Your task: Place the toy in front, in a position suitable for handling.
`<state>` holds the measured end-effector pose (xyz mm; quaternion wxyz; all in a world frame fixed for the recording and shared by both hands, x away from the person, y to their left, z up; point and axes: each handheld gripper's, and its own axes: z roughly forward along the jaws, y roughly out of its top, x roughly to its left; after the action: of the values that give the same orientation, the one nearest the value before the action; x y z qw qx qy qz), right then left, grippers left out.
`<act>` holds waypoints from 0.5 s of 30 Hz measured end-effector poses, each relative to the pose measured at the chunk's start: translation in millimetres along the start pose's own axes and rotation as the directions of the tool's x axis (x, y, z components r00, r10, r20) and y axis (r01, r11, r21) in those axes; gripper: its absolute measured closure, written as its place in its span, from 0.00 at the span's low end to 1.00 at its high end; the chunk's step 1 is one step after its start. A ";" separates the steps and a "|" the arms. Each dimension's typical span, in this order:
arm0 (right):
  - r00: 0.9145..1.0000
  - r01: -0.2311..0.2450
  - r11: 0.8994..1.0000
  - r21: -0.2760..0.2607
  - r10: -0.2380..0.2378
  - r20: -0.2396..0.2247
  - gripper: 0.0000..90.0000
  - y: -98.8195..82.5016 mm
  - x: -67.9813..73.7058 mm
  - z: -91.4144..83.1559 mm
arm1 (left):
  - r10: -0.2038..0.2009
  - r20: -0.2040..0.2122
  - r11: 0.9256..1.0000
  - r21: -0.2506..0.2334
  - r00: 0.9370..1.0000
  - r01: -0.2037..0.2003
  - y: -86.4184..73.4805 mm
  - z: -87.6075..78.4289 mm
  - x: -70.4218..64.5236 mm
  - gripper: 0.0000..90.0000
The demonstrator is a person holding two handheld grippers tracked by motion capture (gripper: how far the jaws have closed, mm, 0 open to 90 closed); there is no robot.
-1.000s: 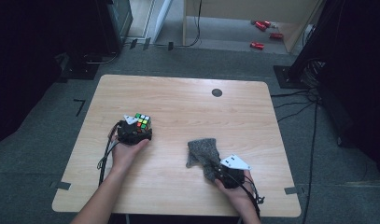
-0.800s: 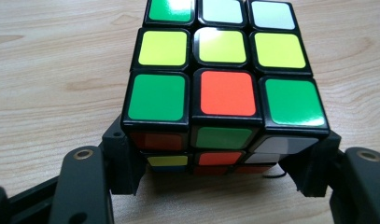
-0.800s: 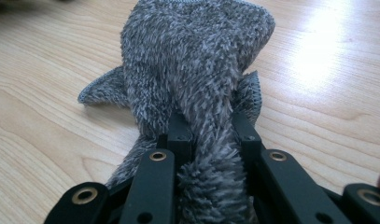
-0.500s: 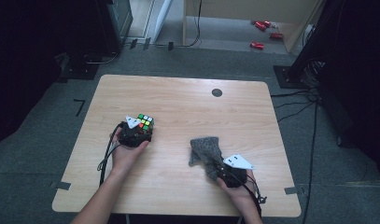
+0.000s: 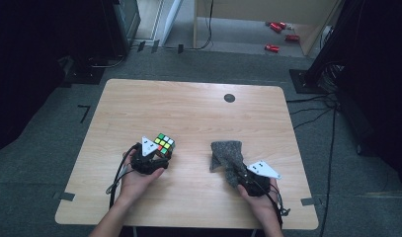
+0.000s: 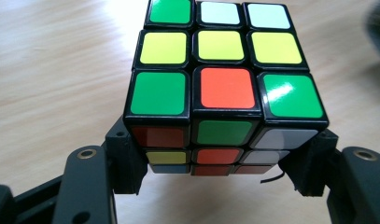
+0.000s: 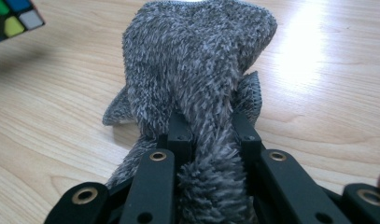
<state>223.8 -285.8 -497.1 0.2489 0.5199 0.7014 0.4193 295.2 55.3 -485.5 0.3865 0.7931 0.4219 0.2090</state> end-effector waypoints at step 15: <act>1.000 -0.031 0.999 -0.044 0.031 -0.001 0.84 18.7 0.7 -11.5 | 0.087 0.070 0.996 -0.031 0.994 -0.085 -4.9 -8.7 -33.5 0.39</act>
<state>224.2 -287.0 -475.1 0.2538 0.5251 0.6839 0.4383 268.4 32.9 -484.2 0.4027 0.8121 0.3704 0.2029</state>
